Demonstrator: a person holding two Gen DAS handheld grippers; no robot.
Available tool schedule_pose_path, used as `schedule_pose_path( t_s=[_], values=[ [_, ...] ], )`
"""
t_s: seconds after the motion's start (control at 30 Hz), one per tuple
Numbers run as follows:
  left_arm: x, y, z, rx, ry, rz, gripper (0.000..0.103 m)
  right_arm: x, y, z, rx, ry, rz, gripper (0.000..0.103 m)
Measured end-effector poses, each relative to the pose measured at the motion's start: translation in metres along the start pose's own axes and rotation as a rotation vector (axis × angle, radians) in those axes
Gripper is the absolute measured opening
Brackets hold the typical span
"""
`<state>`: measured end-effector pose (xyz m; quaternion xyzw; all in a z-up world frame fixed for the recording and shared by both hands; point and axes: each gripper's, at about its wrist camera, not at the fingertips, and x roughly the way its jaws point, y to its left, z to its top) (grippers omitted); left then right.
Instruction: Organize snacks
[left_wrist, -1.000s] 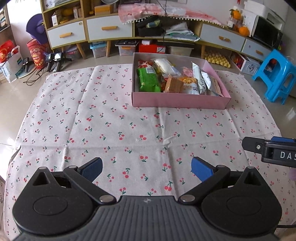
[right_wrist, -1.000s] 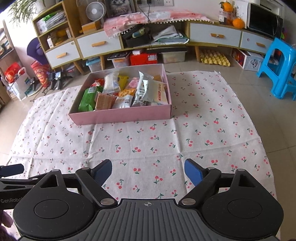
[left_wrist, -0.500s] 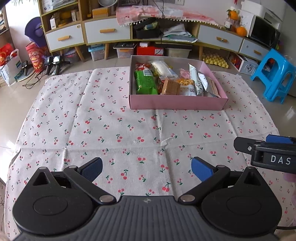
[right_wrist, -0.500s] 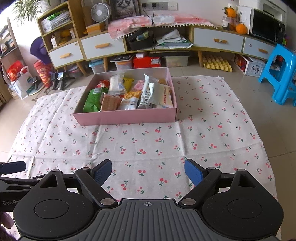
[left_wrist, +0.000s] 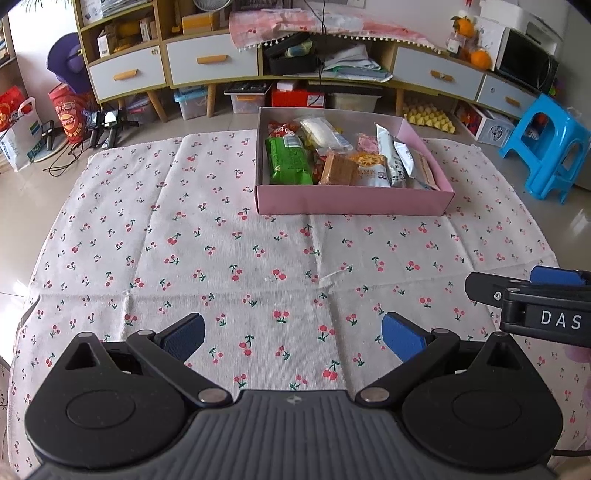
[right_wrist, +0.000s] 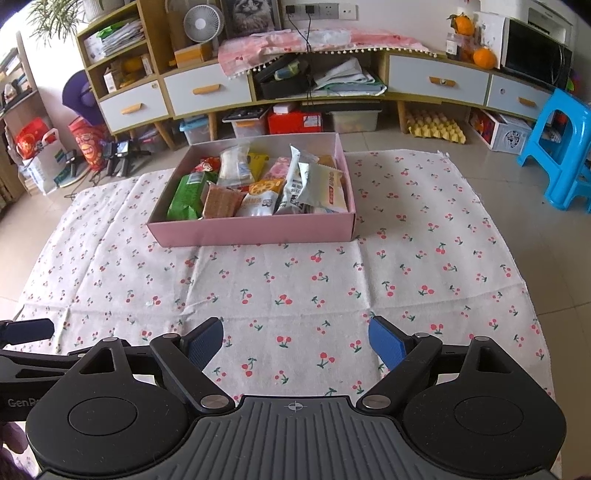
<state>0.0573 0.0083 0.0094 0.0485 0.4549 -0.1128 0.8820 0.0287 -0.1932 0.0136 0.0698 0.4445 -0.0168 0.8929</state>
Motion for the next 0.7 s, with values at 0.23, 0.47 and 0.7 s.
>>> schedule_pose_path(
  t_s=[0.23, 0.47, 0.7],
  values=[
    [-0.0010, -0.0004, -0.0002, 0.004, -0.002, -0.005, 0.102, 0.0017, 0.0013, -0.0010, -0.006, 0.009, 0.003, 0.088],
    [-0.0013, -0.0009, -0.0008, 0.009, -0.004, -0.005, 0.102, 0.0020, 0.0009, -0.0014, -0.002, 0.016, 0.005, 0.088],
    [0.0008, -0.0023, -0.0016, 0.020, 0.004, -0.008, 0.102, 0.0037, 0.0022, -0.0029, -0.008, 0.025, 0.008, 0.088]
  ],
)
